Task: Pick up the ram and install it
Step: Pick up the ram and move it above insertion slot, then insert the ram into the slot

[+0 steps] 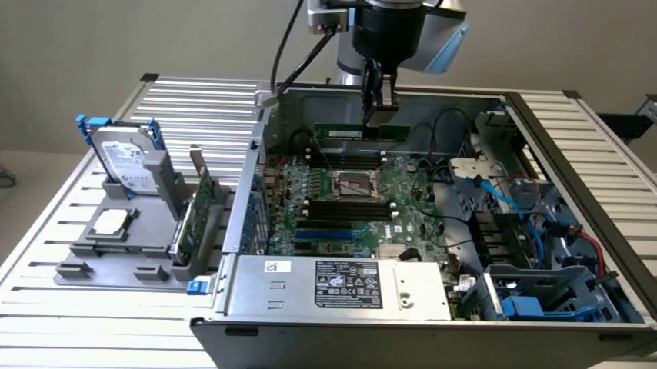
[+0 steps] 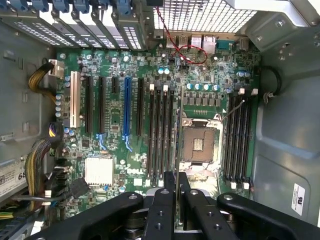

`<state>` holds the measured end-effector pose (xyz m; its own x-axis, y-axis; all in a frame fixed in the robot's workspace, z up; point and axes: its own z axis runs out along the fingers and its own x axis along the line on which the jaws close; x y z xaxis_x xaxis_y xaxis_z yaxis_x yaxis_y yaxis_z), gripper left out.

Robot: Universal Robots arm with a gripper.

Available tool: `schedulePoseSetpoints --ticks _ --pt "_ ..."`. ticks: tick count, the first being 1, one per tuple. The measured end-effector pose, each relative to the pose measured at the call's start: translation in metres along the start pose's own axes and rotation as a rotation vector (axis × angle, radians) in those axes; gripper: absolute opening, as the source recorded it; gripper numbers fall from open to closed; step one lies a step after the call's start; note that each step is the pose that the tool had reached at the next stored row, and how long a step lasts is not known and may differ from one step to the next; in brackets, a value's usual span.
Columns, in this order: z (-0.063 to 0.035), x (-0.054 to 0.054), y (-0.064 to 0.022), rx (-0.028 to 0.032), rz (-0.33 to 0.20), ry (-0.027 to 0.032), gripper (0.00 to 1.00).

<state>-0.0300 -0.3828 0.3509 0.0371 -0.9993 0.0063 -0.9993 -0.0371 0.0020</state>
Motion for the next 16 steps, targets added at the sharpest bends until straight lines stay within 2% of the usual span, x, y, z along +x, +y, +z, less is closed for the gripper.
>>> schedulePoseSetpoints --ticks 12,16 --pt "0.0001 0.0000 0.0000 -0.0001 0.000 0.0002 0.14" --pt "0.0056 0.0083 0.0024 0.0001 0.000 0.0002 0.14"
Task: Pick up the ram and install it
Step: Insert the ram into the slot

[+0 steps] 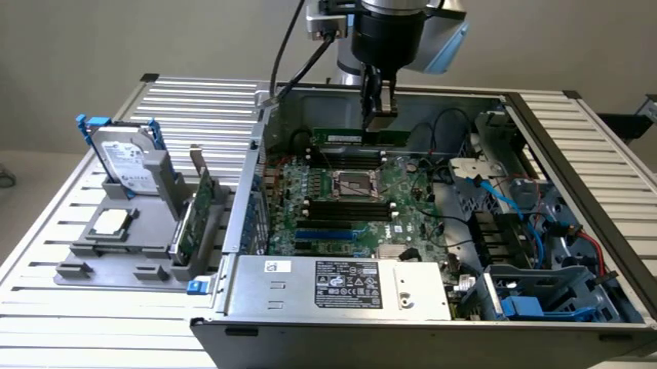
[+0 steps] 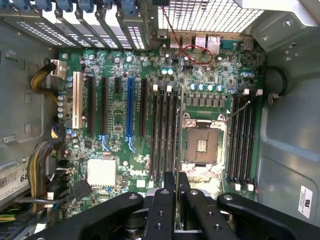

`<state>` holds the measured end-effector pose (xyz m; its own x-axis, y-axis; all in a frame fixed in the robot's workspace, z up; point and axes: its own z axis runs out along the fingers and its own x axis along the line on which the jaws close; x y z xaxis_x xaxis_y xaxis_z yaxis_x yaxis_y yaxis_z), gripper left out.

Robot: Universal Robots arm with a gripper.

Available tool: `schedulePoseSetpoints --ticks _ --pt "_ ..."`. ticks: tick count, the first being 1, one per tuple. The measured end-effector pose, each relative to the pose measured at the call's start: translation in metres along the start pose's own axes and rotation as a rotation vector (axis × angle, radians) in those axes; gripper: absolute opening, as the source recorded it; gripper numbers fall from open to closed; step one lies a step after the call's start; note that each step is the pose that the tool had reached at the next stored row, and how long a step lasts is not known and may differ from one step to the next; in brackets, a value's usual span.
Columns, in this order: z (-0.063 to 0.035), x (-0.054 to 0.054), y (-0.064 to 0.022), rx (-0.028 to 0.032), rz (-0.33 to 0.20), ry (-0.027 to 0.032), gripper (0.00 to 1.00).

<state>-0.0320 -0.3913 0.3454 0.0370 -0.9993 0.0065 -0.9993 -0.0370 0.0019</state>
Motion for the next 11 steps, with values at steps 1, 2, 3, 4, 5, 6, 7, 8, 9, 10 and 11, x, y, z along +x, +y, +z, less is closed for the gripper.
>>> schedulePoseSetpoints --ticks 1,2,3,4,5,6,7,8,9,10,11 --pt "0.0019 0.002 0.0010 0.0001 0.000 -0.0002 0.14" --pt "0.0039 0.004 0.0019 0.0003 0.000 -0.0003 0.14" --pt "0.0057 0.004 0.0026 0.0002 0.001 -0.0003 0.14" --pt "0.0074 0.005 0.0031 0.0002 0.002 -0.0001 0.14" --pt "0.0092 0.005 0.0034 0.0001 0.003 -0.0001 0.14" --pt "0.0110 0.006 0.0035 0.0001 0.004 -0.0001 0.14" --pt "0.0128 0.006 0.0037 0.0002 0.006 -0.0001 0.14" --pt "0.0146 0.006 0.0037 0.0002 0.007 -0.0002 0.14" --pt "0.0165 0.007 0.0037 0.0002 0.007 -0.0001 0.14" --pt "0.0182 0.007 0.0038 0.0001 0.008 -0.0002 0.14" --pt "0.0201 0.007 0.0037 0.0001 0.008 -0.0001 0.14"
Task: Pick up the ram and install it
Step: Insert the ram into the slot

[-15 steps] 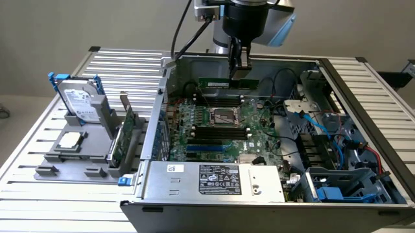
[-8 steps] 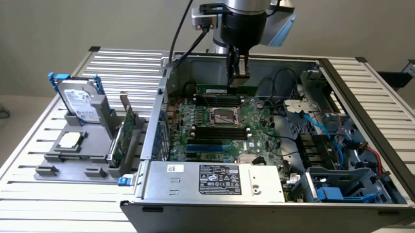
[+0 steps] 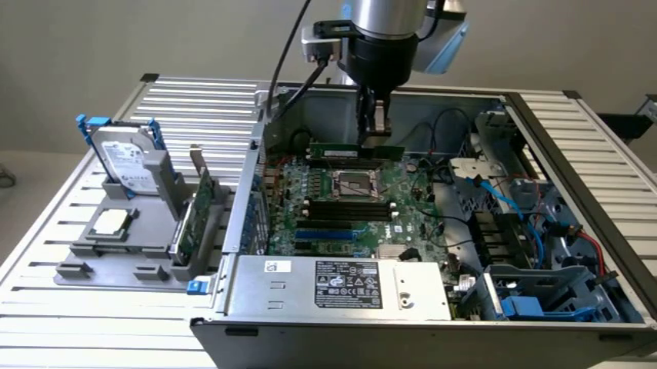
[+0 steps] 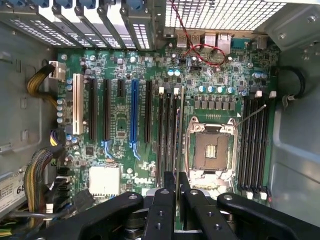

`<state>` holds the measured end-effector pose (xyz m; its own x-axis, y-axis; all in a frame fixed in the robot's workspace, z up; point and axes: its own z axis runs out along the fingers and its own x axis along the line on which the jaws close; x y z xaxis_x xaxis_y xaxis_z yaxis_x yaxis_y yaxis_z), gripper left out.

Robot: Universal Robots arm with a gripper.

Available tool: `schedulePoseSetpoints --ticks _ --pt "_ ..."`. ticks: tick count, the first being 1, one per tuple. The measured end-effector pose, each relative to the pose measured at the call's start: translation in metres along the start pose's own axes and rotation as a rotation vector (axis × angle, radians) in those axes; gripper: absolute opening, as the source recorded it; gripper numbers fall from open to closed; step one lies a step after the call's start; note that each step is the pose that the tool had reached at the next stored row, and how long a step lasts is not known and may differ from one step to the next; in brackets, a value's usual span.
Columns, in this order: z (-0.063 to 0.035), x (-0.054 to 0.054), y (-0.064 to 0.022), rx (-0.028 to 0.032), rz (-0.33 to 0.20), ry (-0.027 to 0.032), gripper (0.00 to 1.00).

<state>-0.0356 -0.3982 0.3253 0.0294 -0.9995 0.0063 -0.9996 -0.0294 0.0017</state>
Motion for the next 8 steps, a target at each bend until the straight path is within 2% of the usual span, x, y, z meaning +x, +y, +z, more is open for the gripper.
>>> schedulePoseSetpoints --ticks 8 --pt "0.0146 0.000 -0.0001 0.0000 0.000 -0.0001 0.14"
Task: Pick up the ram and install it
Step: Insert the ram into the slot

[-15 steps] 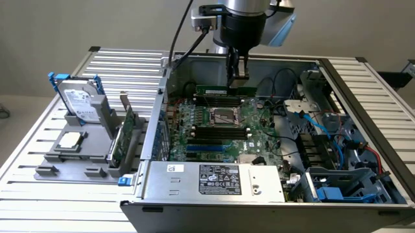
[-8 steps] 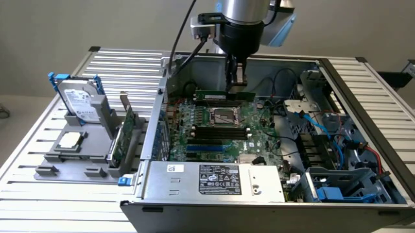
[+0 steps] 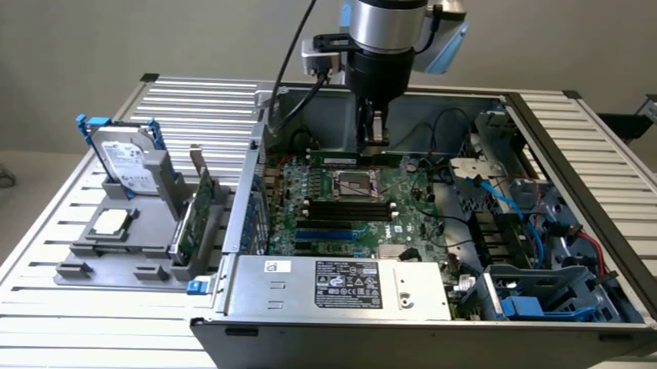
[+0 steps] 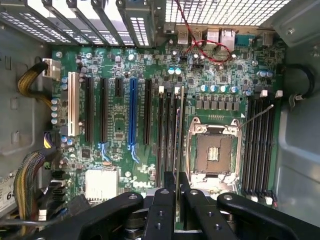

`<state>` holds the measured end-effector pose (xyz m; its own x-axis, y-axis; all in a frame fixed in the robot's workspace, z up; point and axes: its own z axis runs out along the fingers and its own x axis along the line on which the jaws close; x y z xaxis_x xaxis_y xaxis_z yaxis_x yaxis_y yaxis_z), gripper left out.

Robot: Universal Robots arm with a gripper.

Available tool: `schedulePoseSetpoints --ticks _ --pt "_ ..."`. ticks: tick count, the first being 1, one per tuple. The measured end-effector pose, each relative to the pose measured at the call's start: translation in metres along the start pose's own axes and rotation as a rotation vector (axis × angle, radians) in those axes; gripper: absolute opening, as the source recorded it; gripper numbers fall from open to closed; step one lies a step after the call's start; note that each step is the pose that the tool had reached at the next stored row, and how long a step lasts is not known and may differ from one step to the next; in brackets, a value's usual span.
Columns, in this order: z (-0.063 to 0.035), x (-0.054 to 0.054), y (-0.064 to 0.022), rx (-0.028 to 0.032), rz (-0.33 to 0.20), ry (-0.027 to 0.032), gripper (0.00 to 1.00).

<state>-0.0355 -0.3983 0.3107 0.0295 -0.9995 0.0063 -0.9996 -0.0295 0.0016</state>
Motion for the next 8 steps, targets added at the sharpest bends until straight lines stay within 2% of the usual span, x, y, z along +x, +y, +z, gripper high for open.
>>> schedulePoseSetpoints --ticks 8 --pt "0.0146 0.000 0.0000 -0.0001 0.000 0.0002 0.14"
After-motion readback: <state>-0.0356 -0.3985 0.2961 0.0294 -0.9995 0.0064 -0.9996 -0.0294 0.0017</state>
